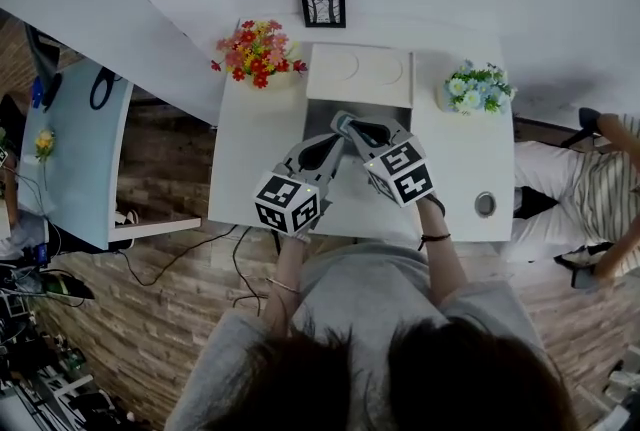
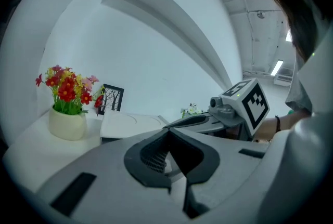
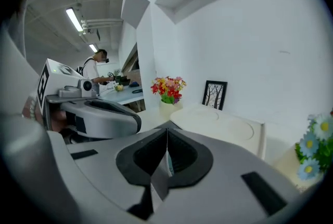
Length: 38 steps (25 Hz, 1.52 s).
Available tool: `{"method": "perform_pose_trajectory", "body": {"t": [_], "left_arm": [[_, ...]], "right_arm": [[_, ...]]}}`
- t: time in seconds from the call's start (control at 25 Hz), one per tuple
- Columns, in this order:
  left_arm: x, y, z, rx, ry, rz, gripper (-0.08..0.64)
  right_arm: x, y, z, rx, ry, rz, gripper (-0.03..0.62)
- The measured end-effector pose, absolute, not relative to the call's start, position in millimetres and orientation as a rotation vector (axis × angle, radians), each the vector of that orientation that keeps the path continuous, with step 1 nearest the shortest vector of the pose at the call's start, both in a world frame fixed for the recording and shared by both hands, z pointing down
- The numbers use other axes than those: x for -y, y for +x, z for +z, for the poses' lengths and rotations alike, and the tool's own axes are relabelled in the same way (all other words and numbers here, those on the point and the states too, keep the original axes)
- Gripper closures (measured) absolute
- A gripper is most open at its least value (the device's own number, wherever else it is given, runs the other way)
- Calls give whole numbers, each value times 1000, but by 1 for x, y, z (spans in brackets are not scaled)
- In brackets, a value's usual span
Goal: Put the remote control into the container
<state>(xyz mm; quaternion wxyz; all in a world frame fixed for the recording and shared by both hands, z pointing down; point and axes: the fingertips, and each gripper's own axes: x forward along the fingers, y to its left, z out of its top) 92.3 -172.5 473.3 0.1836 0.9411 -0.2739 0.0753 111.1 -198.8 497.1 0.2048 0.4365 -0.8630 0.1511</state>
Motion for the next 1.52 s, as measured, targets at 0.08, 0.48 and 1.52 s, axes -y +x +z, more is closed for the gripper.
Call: {"method": "perform_pose_trajectory", "body": {"t": [0.08, 0.48, 1.52], "left_arm": [[170, 94, 467, 772, 2674, 204, 557], [156, 105, 433, 771, 2788, 169, 557], [127, 122, 394, 829, 2930, 77, 557]], "right_arm": [[195, 114, 484, 2439, 1248, 419, 589], [181, 133, 417, 2587, 1469, 377, 592], [145, 151, 371, 2713, 1512, 204, 594]]}}
